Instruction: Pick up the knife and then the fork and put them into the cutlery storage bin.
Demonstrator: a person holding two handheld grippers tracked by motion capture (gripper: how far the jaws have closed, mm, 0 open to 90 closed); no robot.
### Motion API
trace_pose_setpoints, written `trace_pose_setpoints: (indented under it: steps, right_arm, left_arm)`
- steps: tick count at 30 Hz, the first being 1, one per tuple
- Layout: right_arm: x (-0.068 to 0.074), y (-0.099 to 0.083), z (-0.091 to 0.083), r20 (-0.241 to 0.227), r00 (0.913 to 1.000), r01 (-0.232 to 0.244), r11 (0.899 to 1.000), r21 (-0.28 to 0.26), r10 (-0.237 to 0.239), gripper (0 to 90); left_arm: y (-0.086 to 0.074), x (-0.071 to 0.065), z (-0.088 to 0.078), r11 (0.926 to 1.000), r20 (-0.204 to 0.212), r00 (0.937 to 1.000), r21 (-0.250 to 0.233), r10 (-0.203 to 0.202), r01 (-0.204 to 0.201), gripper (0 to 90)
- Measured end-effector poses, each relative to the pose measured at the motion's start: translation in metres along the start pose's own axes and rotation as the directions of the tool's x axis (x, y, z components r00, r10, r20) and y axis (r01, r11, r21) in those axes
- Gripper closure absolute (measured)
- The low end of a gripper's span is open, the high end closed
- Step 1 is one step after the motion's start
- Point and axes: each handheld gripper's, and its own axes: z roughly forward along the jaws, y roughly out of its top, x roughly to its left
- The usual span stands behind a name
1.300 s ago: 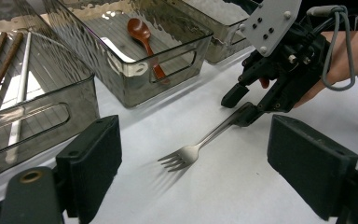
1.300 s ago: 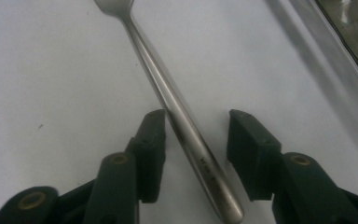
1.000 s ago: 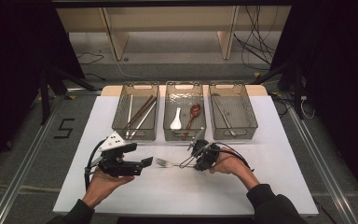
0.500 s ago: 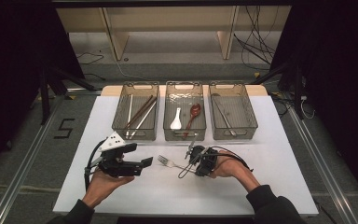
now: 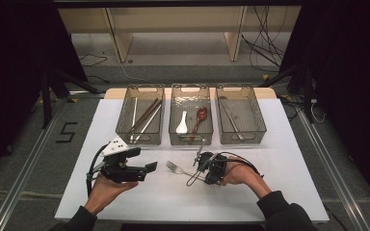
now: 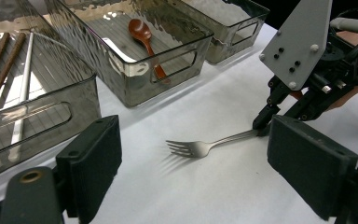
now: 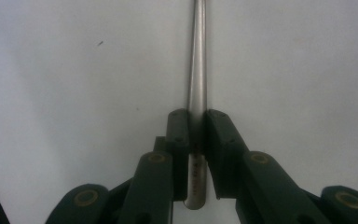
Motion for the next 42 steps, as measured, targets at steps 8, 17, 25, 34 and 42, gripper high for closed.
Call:
trace_pose_setpoints:
  steps: [8, 17, 25, 34, 42]
  right_arm:
    - [0.0, -0.006, -0.002, -0.012, 0.9999, 0.002, 1.0, 0.014, -0.002, 80.3]
    - [0.0, -0.016, -0.004, -0.013, 0.9999, -0.004, 1.0, 0.016, 0.004, 80.2]
    - [-0.001, -0.016, -0.004, -0.012, 0.9999, -0.012, 1.0, 0.016, 0.012, 79.1]
    - [0.002, 0.0, 0.0, 0.014, 0.9998, -0.016, 1.0, -0.025, 0.016, 70.6]
    - [0.001, 0.007, 0.002, 0.015, 0.9996, -0.024, 1.0, -0.013, 0.024, 76.1]
  left_arm:
    - [0.0, 0.0, 0.0, 1.0, 0.001, 1.0, -0.006, -0.007, 0.007, 17.2]
    - [0.0, 0.0, 0.0, 1.0, 0.001, 1.0, -0.003, -0.002, 0.002, 17.2]
    - [0.0, 0.0, 0.0, 1.0, 0.001, 1.0, -0.003, -0.003, 0.003, 17.2]
    - [0.0, -0.001, 0.001, 1.0, 0.002, 1.0, 0.003, 0.001, -0.001, 17.2]
    - [0.0, 0.0, 0.001, 1.0, 0.002, 1.0, 0.004, 0.002, -0.002, 17.2]
